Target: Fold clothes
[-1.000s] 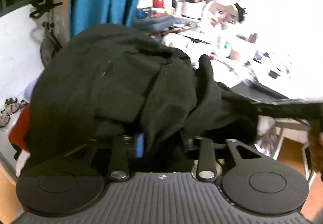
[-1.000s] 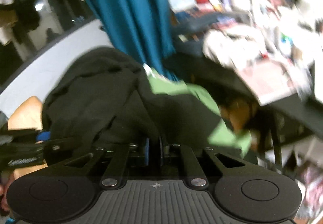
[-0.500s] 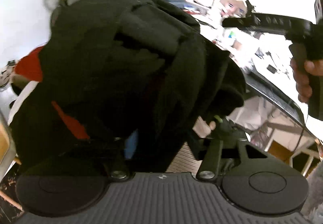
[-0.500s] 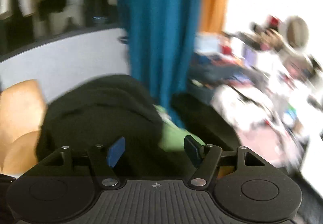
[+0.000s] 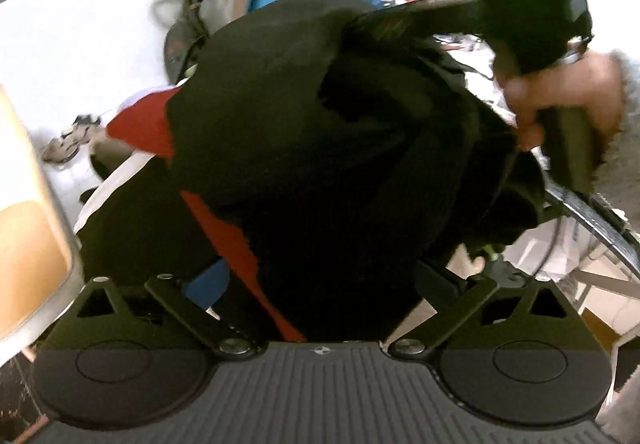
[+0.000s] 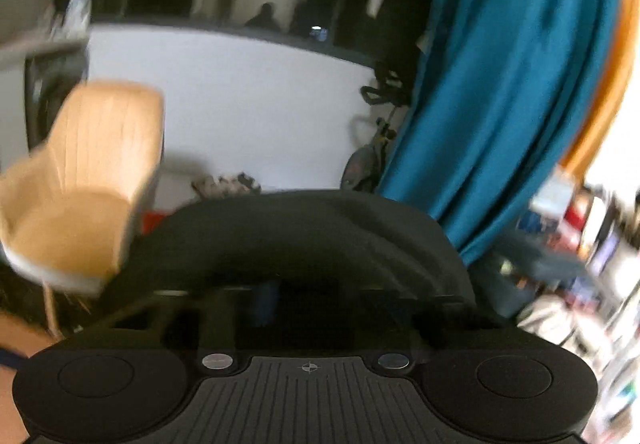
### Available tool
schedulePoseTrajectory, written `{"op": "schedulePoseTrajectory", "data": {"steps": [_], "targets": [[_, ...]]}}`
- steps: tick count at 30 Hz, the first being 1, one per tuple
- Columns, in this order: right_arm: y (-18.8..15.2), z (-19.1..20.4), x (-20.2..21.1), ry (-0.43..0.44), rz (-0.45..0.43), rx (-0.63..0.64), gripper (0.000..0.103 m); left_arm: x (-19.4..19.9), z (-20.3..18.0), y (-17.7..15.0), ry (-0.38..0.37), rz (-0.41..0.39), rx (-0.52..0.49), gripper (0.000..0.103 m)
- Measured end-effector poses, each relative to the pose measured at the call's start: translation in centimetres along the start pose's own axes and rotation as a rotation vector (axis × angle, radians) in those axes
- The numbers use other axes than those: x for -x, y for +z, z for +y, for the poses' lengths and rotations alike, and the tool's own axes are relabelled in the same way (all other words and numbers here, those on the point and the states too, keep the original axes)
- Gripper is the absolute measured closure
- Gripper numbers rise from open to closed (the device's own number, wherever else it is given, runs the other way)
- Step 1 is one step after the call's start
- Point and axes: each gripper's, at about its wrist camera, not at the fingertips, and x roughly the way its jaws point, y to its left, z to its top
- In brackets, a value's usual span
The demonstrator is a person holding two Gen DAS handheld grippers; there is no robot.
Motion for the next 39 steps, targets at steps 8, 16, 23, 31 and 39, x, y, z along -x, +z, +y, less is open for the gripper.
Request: {"op": "schedulePoseTrajectory", "data": {"steps": [8, 16, 23, 31, 39], "targets": [[-3.4, -9.1, 9.9, -0.193, -0.163, -0.364, 0.103, 0.3, 2.9, 1.6, 0.051, -0.057, 0.052, 0.002], [-4.5, -7.5, 9.9, -0.073, -0.063, -0.300, 0.080, -1.7, 2.3, 1.9, 0.028, -0.021, 0.041, 0.002], [-3.4, 4.3, 6.3, -0.085, -0.075, 0.362, 0.032, -2.9, 0.8, -1.5, 0.054, 0.020, 0.061, 0.002], [-6.1, 10.7, 2.4, -0.207, -0.077, 0.849, 0.031, -3.5, 0.8, -2.8, 0.039, 0.027, 0.120, 0.002], [-6.6, 15.8, 0.4, -0.097, -0.116, 0.993, 0.066, -3.1, 1.6, -3.1, 0.036, 0.025, 0.174, 0.001]]}}
